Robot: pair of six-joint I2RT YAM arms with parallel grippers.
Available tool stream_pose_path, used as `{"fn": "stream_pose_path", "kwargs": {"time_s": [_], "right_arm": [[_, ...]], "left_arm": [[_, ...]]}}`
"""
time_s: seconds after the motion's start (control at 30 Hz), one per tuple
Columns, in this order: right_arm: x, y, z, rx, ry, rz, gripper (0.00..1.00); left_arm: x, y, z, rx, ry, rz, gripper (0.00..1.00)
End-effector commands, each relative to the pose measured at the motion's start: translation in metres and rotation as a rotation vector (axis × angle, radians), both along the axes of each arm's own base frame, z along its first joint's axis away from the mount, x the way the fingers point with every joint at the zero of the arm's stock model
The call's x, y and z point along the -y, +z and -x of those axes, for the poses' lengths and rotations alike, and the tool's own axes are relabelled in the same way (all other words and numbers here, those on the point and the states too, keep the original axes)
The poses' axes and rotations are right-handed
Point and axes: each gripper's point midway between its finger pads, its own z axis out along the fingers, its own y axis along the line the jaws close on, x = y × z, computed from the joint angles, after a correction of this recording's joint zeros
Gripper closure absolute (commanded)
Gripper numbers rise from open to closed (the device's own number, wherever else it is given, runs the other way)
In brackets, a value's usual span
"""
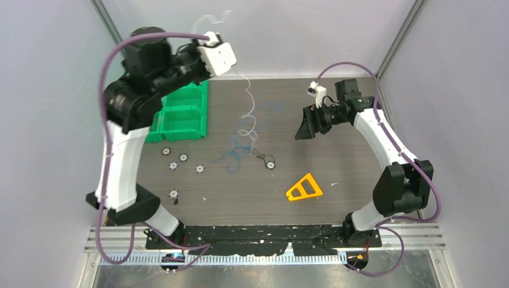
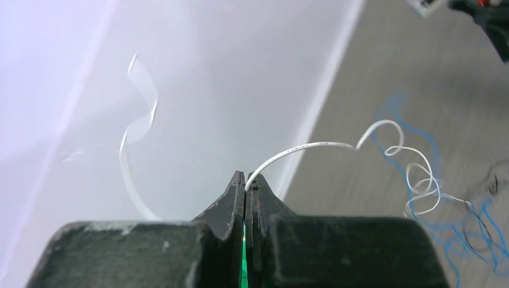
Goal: Untangle the cables
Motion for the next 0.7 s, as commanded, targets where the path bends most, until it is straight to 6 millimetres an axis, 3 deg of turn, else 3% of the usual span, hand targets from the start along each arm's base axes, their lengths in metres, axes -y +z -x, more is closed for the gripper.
{"fn": "stream_pose_path", "kwargs": {"time_s": [0.0, 0.17, 0.33, 0.47, 0.57, 0.63, 0.67], "right_arm": [[-0.009, 0.066, -0.016, 0.222, 0.014, -0.086, 0.22], [-0.019, 0.099, -0.024, 0.329, 0.012, -0.124, 0.16], [-0.042, 0.109, -0.024, 0.37, 0.073, -0.14, 0.13], [-0.079, 0.119, -0.018, 0.426, 0.158, -0.207, 0.09], [-0.118, 0.124, -0.009, 0.468, 0.225, -0.266, 0.07], [-0.138, 0.116, -0.01, 0.459, 0.226, -0.292, 0.07], [-0.145, 0.102, -0.016, 0.429, 0.19, -0.277, 0.07]], "left_arm": [[-0.002, 0.04, 0.001, 0.079, 0.031, 0.166, 1.0], [-0.004, 0.043, 0.008, 0.035, 0.042, 0.241, 1.0], [0.001, 0.039, 0.004, -0.076, 0.053, 0.355, 1.0], [0.006, 0.041, -0.001, -0.144, 0.054, 0.449, 1.0], [0.004, 0.047, -0.008, -0.161, 0.076, 0.505, 1.0], [-0.001, 0.055, -0.012, -0.158, 0.088, 0.551, 1.0], [-0.003, 0.059, -0.013, -0.153, 0.091, 0.573, 1.0]]}}
